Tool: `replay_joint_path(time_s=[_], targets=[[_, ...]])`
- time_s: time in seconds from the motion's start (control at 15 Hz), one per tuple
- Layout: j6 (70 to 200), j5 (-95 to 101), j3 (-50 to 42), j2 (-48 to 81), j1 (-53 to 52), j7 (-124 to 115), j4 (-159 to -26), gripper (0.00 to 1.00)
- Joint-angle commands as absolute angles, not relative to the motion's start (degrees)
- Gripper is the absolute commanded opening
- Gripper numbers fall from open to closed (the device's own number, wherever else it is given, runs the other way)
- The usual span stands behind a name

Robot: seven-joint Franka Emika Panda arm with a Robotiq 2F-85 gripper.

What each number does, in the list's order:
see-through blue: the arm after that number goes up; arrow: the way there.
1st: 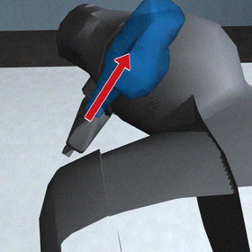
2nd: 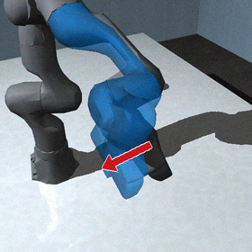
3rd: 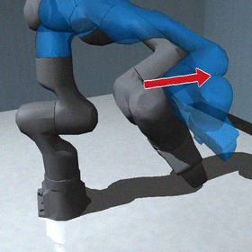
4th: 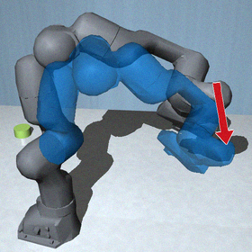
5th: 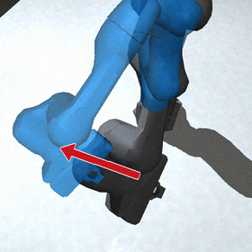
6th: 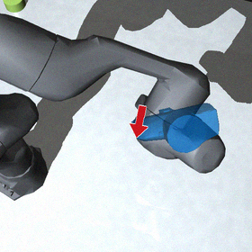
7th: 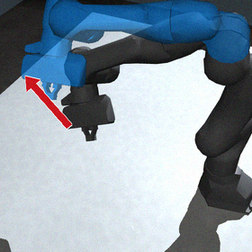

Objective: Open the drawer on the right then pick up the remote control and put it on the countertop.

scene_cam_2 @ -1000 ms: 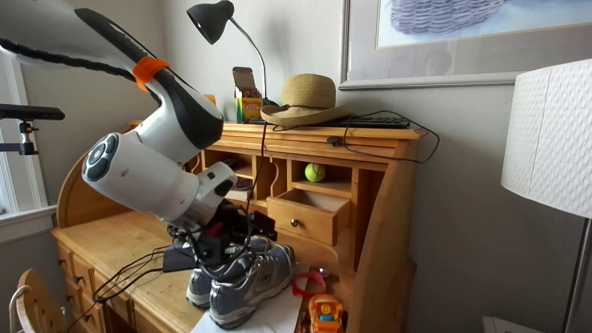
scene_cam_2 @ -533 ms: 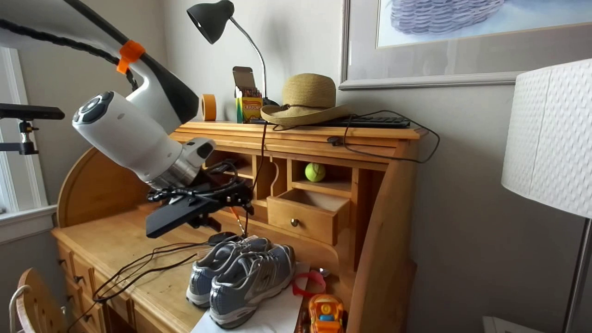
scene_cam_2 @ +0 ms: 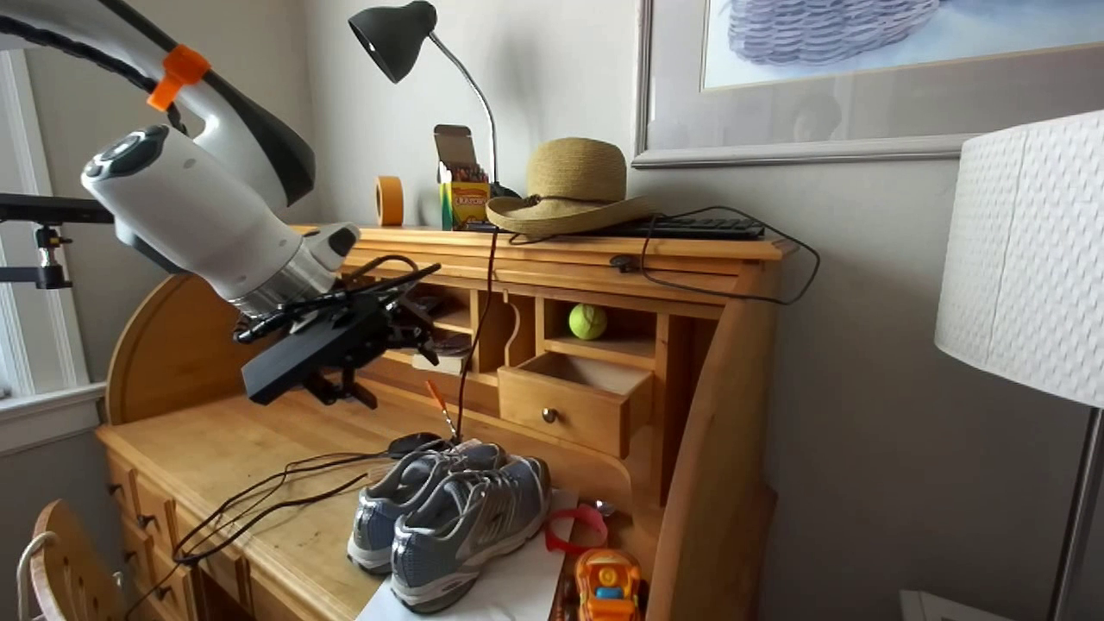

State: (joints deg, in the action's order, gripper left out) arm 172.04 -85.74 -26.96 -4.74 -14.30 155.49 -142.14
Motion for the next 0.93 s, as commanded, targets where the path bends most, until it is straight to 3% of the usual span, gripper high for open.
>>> replay_joint_path(time_s=[0.0,0.47,0.87], targets=[[172.0,-85.7,-27.0,-4.9,-14.3,155.5,-142.3,1.00],[171.3,-76.1,-24.0,-13.2,-16.1,157.7,-140.6,1.00],[162.4,-69.0,-23.0,-19.7,-19.3,157.7,-141.3,1.00]])
